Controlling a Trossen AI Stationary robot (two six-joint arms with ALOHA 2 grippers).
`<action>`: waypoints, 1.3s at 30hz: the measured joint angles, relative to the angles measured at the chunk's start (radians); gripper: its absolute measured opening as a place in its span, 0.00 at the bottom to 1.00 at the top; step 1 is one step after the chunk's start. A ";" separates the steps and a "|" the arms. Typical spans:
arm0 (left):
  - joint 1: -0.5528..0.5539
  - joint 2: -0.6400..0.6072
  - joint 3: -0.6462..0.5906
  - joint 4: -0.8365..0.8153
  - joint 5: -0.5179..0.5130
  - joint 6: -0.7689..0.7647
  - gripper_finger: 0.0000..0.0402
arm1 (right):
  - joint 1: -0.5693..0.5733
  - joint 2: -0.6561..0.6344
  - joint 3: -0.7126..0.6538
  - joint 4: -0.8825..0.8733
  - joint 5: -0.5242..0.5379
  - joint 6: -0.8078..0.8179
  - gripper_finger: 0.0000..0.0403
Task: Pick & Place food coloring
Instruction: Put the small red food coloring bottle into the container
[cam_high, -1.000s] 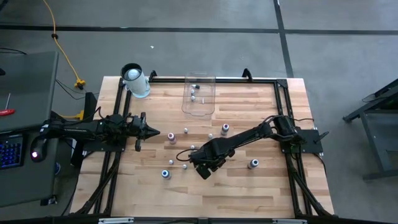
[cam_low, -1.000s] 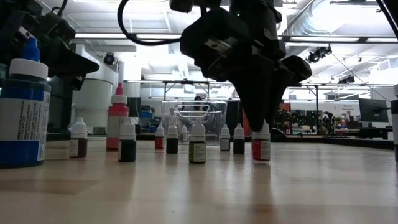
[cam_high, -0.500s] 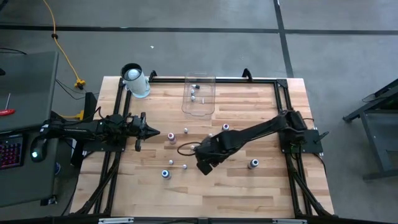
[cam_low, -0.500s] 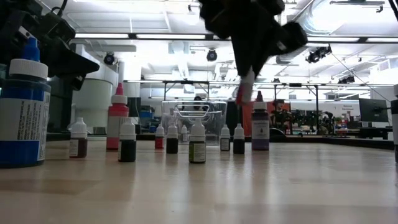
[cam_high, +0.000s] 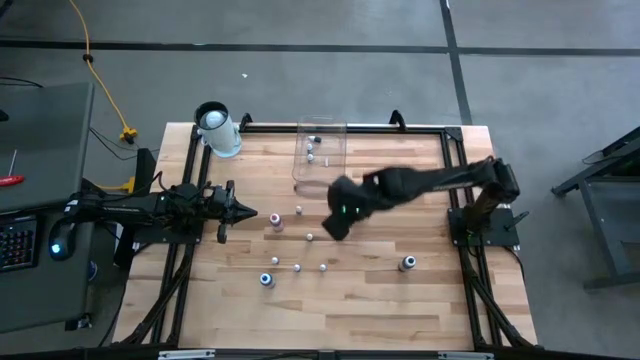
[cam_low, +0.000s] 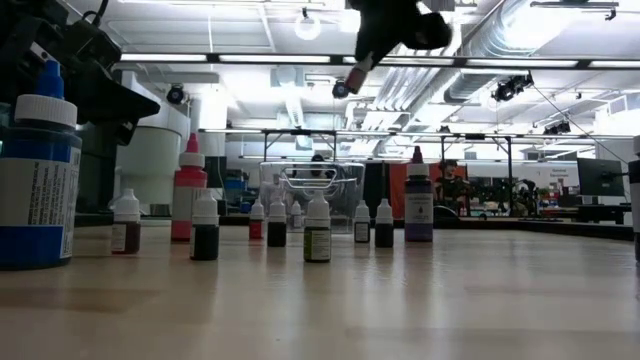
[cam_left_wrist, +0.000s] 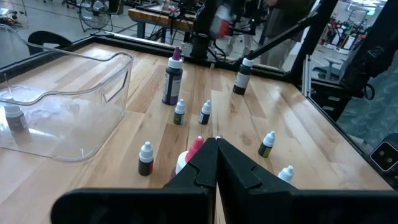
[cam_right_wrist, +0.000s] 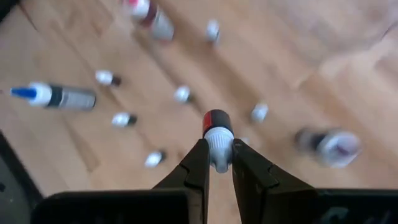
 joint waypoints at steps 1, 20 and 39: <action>0.000 0.000 0.000 0.000 0.000 0.000 0.00 | -0.032 -0.003 0.000 0.016 -0.004 -0.045 0.09; 0.000 0.000 0.000 0.000 0.000 0.000 0.00 | -0.484 0.243 0.141 0.285 -0.193 -0.269 0.10; 0.000 0.000 0.000 -0.002 -0.013 0.000 0.00 | -0.599 0.621 0.507 -0.011 -0.218 -0.252 0.10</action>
